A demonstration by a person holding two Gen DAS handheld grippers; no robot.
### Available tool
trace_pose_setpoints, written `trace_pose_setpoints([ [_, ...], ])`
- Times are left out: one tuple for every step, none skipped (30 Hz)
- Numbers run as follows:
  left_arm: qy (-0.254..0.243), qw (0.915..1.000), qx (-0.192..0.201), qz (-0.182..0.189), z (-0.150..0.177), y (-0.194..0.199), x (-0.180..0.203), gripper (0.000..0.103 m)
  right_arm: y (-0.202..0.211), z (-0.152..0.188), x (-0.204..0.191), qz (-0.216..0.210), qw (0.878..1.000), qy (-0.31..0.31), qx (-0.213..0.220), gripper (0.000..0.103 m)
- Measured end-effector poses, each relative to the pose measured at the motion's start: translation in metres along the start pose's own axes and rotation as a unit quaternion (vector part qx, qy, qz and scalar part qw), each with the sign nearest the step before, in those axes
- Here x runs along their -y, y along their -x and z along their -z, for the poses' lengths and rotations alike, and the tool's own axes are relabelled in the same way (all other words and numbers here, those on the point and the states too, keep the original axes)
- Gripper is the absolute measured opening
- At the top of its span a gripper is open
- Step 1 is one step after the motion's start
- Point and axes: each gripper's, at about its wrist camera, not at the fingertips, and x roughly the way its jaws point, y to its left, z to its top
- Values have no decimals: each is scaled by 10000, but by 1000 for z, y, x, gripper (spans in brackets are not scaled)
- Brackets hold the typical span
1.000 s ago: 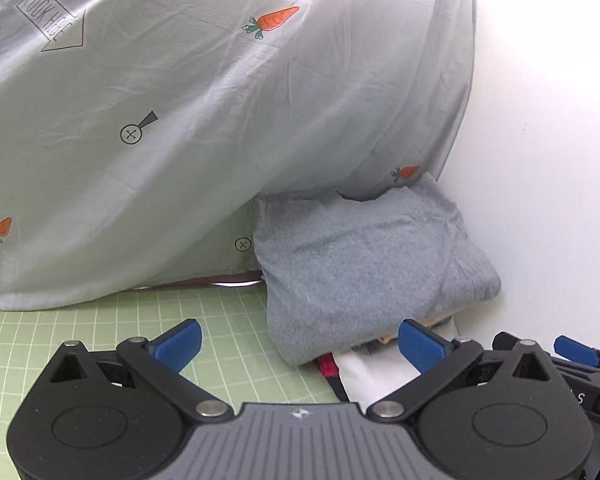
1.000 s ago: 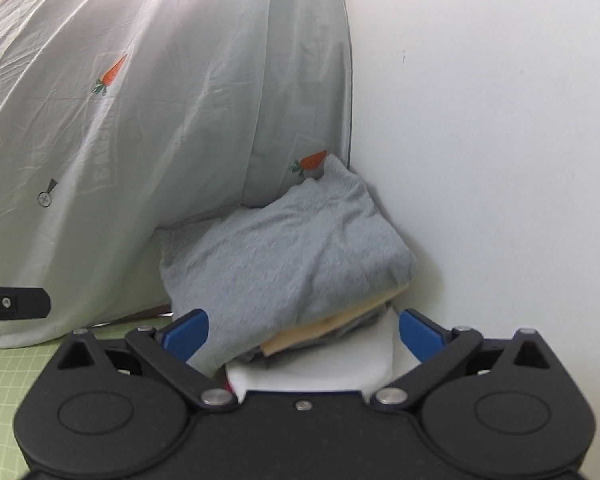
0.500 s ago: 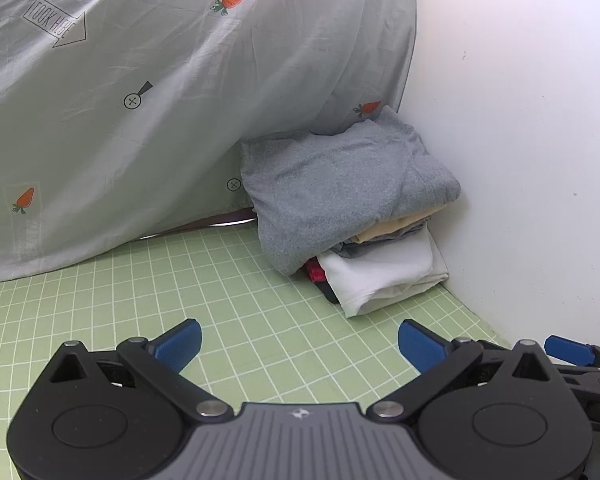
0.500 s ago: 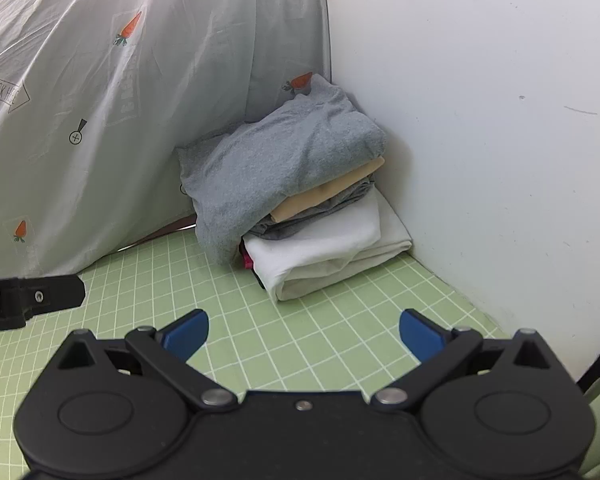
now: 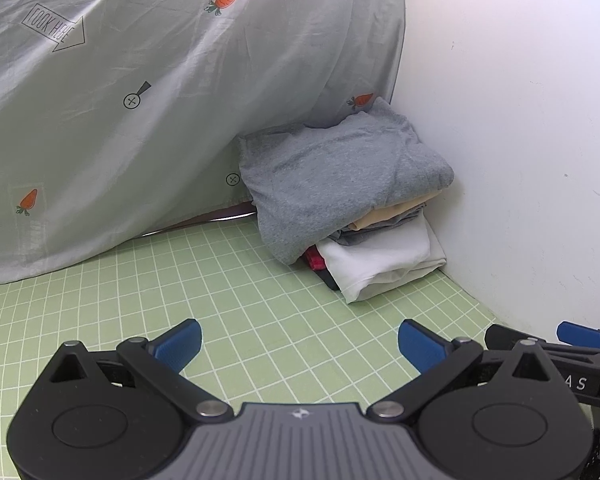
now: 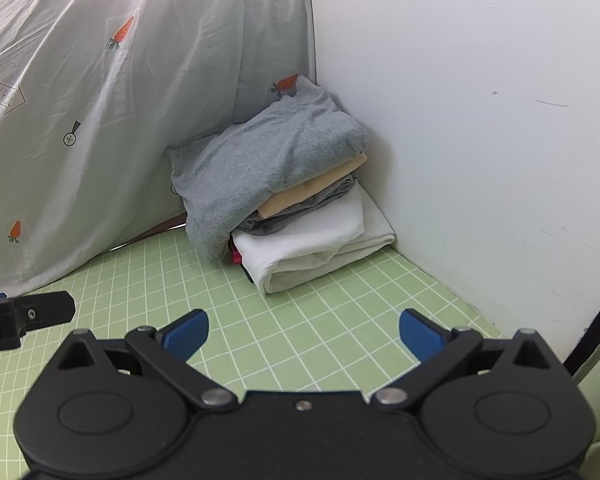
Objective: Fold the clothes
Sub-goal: 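Lower the hoodie onto the stack and open both grippers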
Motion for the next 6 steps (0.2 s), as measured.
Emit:
trace_pose_setpoints([
  [-5,10000,-3,13,0,1,0,103,1,0,0,2,10000,-2,2,103],
  [-6,10000,-5,15,1,1,0,103,1,0,0,2,10000,-3,4,103],
  [-6,10000,-7,17,1,1,0,103,2,0,0,3,10000,-4,6,103],
  [-7,10000,-9,20,2,2,0,103,3,0,0,1,10000,-4,3,103],
  [-3,10000,-13,17,2,2,0,103,3,1,0,-1,10000,-3,-1,103],
  [5,10000,-17,12,3,3,0,103,4,1,0,-4,10000,-2,-6,103],
])
